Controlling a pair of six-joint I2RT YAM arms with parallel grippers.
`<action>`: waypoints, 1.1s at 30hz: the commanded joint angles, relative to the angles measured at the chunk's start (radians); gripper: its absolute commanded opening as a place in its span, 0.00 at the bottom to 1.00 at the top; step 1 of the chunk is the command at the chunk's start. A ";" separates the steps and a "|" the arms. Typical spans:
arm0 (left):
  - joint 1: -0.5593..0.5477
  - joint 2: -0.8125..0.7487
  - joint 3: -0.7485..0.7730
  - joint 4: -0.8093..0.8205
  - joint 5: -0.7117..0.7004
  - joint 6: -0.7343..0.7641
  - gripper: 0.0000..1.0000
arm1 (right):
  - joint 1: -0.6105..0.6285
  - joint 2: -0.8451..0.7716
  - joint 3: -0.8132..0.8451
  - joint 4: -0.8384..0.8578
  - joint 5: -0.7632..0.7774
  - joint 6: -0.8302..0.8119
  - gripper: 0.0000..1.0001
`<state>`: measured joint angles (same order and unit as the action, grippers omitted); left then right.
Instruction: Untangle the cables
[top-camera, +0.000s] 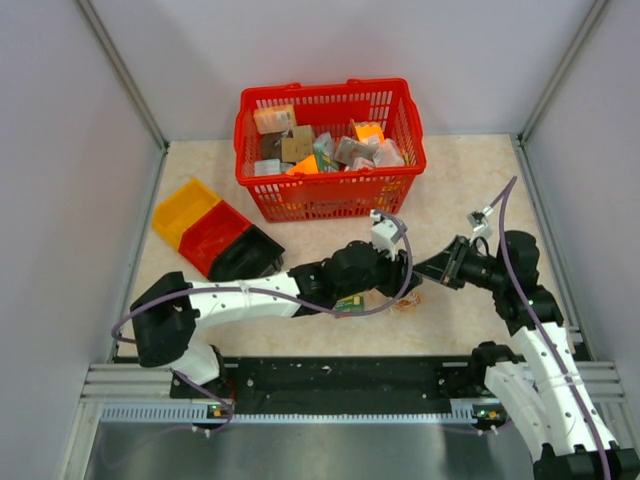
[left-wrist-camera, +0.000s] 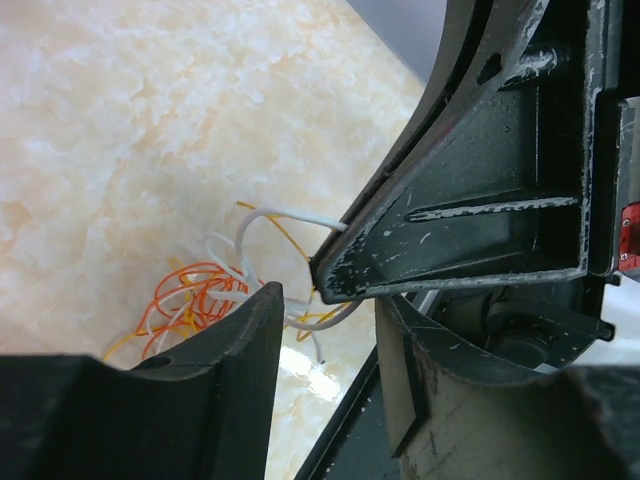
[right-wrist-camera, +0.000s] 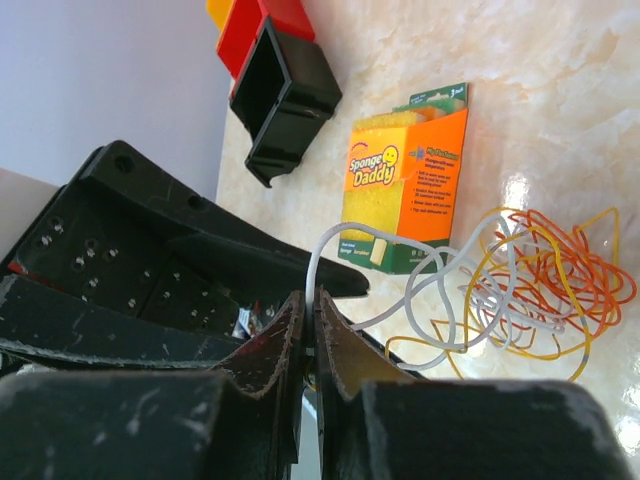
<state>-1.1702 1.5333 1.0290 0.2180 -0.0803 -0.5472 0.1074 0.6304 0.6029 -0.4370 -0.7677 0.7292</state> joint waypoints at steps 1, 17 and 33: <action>0.003 0.056 0.083 0.041 0.027 0.003 0.42 | 0.005 -0.005 0.026 0.018 -0.022 0.003 0.07; 0.020 -0.024 0.238 -0.287 -0.171 -0.048 0.00 | 0.003 0.037 -0.015 -0.186 0.382 -0.113 0.73; 0.076 -0.025 0.460 -0.318 0.198 -0.108 0.00 | 0.006 0.242 -0.275 0.502 0.239 0.107 0.32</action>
<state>-1.0893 1.5593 1.3861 -0.1219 -0.0078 -0.6529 0.1093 0.7460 0.3225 -0.0978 -0.6632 0.7654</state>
